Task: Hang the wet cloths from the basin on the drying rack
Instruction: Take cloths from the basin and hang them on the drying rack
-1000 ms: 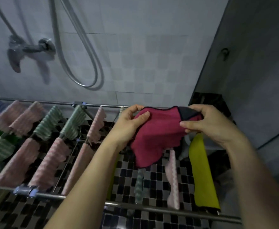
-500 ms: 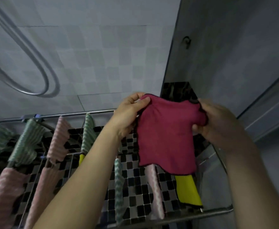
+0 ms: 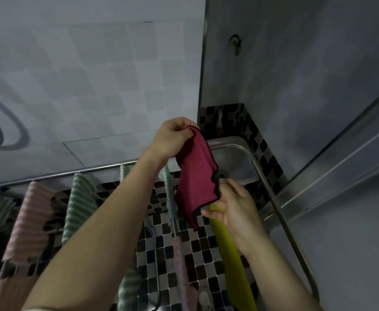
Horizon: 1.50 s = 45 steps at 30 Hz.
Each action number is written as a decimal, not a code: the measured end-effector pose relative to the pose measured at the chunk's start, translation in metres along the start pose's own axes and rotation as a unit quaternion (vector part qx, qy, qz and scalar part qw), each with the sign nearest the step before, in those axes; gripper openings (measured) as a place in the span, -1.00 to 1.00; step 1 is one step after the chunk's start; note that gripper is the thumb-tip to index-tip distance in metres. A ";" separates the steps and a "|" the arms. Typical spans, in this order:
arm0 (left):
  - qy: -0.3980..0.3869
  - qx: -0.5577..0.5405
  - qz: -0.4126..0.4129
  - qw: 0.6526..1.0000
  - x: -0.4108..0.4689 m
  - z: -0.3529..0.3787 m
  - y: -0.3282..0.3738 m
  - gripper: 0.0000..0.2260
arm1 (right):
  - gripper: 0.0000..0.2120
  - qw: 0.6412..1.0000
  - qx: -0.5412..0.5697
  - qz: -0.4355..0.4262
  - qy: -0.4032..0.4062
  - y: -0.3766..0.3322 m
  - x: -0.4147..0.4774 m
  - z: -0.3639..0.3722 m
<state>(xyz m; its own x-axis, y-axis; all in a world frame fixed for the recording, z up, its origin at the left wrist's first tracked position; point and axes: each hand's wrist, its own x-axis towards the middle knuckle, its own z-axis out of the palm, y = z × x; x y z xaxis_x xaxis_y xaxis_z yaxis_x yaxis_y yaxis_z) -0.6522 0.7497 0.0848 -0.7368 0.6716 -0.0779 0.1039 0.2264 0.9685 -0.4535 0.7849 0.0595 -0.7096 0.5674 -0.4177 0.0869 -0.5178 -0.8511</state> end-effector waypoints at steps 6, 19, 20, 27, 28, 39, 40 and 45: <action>-0.025 0.150 0.044 0.987 0.049 0.029 -0.011 -0.75 | -0.65 0.997 -0.001 0.027 0.072 0.011 0.039 -0.018; -0.016 0.327 0.031 0.944 0.015 0.056 -0.045 -0.75 | -0.74 0.963 -0.038 0.156 0.216 0.036 0.093 -0.074; -0.054 0.350 0.008 0.935 0.000 0.057 -0.052 -0.78 | -0.77 0.965 -0.071 0.149 0.206 0.037 0.095 -0.075; -0.088 0.336 -0.003 0.938 -0.061 0.083 -0.104 -0.73 | -0.57 0.966 -0.255 0.026 0.043 0.010 0.144 -0.046; -0.077 0.325 0.003 0.943 -0.063 0.087 -0.107 -0.72 | -0.57 0.961 -0.275 0.023 0.014 0.004 0.152 -0.041; 0.030 0.328 0.027 0.944 -0.077 0.096 -0.121 -0.81 | -0.65 0.839 -0.480 0.073 -0.244 -0.008 0.113 -0.082; 0.035 0.332 0.033 0.942 -0.077 0.094 -0.118 -0.84 | -0.64 0.839 -0.484 0.064 -0.239 -0.004 0.113 -0.084; 0.060 0.327 0.090 0.939 -0.076 0.085 -0.100 -0.87 | -0.79 0.839 -0.521 -0.041 -0.151 0.002 0.109 -0.077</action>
<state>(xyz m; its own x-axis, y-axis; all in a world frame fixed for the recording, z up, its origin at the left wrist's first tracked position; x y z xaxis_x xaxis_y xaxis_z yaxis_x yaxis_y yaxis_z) -0.5502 0.7357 -0.0264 -0.7330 0.6660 0.1383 0.5940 0.5277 0.6072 -0.4763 0.8948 -0.0125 -0.8741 0.3035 -0.3792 0.4820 0.4458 -0.7543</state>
